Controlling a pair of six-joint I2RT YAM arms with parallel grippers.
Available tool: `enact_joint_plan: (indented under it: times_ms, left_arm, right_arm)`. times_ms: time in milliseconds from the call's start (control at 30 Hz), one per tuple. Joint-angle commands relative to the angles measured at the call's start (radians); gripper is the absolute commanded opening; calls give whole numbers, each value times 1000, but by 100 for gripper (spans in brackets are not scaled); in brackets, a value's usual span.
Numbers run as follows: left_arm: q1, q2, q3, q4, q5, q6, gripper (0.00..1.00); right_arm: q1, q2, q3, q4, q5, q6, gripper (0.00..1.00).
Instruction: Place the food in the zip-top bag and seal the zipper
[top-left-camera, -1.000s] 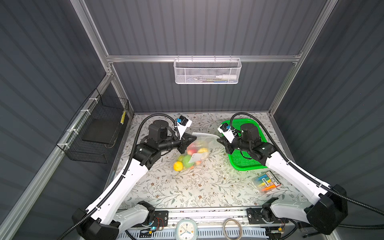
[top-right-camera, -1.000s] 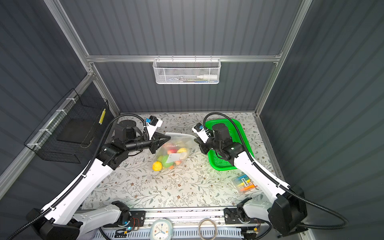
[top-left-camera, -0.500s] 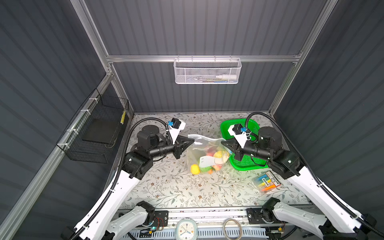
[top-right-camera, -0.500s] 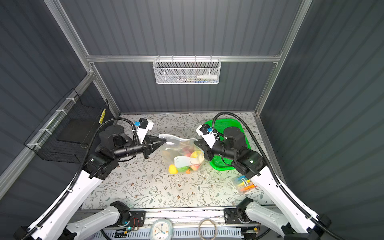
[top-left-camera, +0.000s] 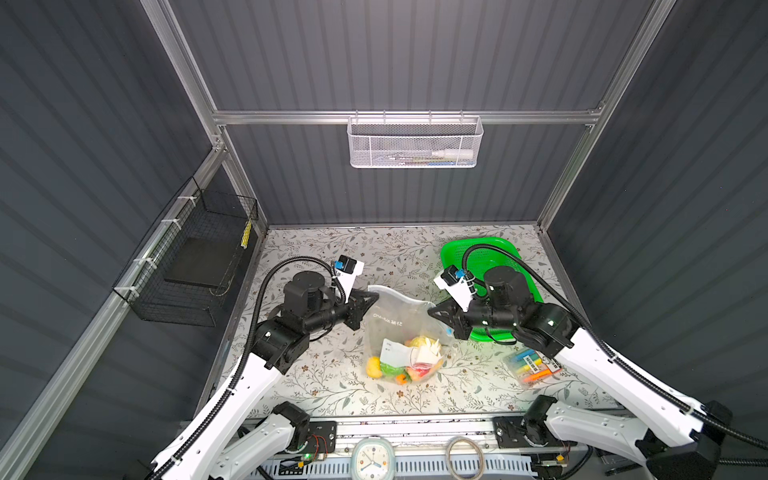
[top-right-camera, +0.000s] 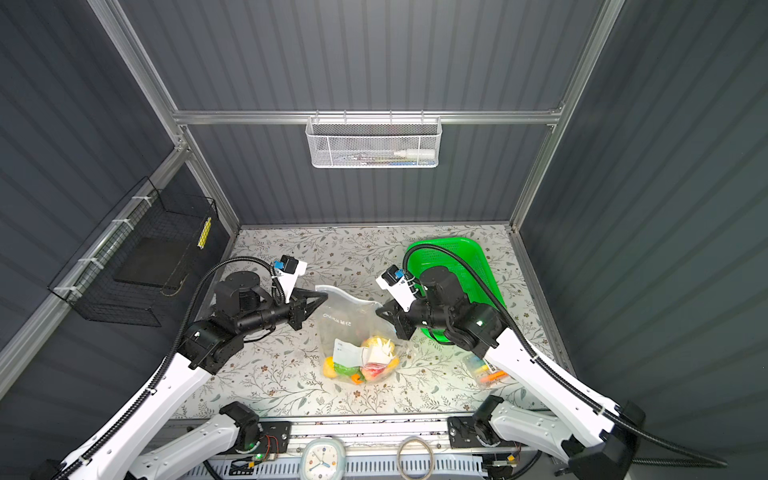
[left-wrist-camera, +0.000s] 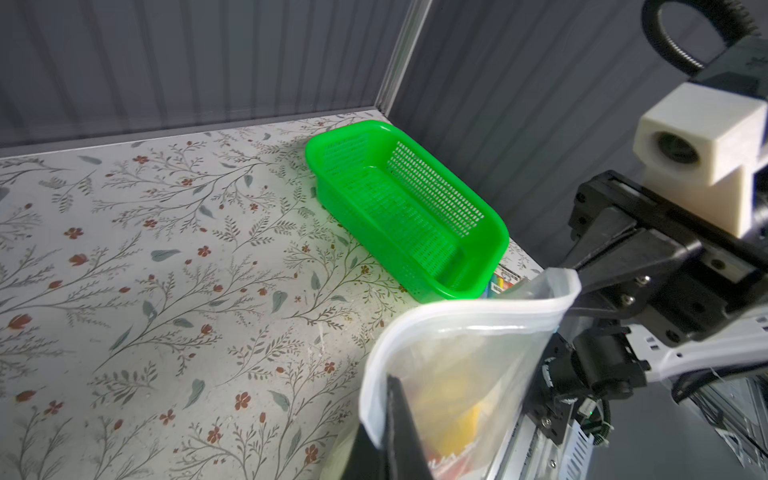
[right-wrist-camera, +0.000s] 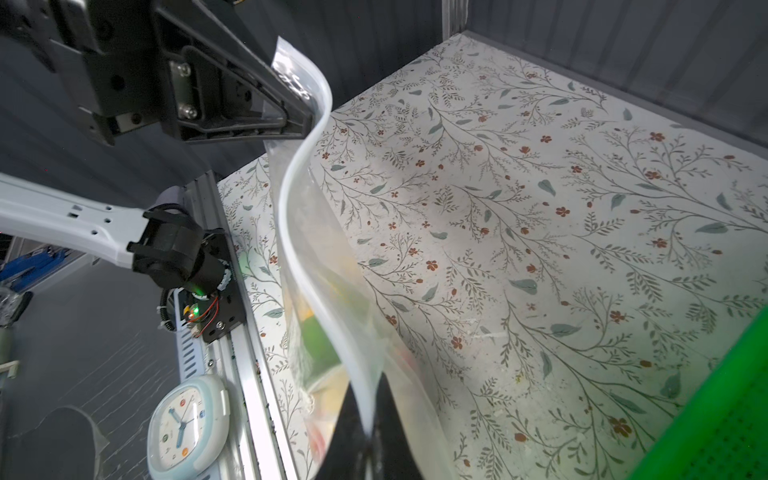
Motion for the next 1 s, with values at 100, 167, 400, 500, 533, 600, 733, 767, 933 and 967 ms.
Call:
enact_joint_plan:
  times_ms: [100,167,400,500,533,600,733,767,933,967]
  left_arm:
    - [-1,-3,10,32,-219,-30,83]
    - [0,-16,17,33,-265,-32,100]
    - [-1,-70,8,13,-367,-35,100]
    - [0,-78,-1,5,-377,-37,100]
    - [-1,-77,-1,1,-382,-39,100]
    - [-1,-78,-3,-4,-388,-41,100]
    - [0,-75,-2,-7,-400,-48,100]
    - [0,-73,-2,-8,-406,-48,100]
    - [0,-62,0,-13,-430,-50,100]
    - [0,-62,-3,-11,-431,-50,100]
  right_arm:
    - [-24,153,54,184,180,-44,0]
    - [-48,228,106,187,201,-41,0]
    - [-106,473,228,281,190,-16,0]
    - [-124,602,310,286,182,13,0]
    - [-128,649,344,281,182,14,0]
    - [-130,734,412,263,196,22,0]
    - [-134,880,559,219,224,29,7]
    - [-137,901,590,207,226,33,10]
    - [-144,918,695,155,237,56,37]
    - [-144,900,690,155,248,53,41]
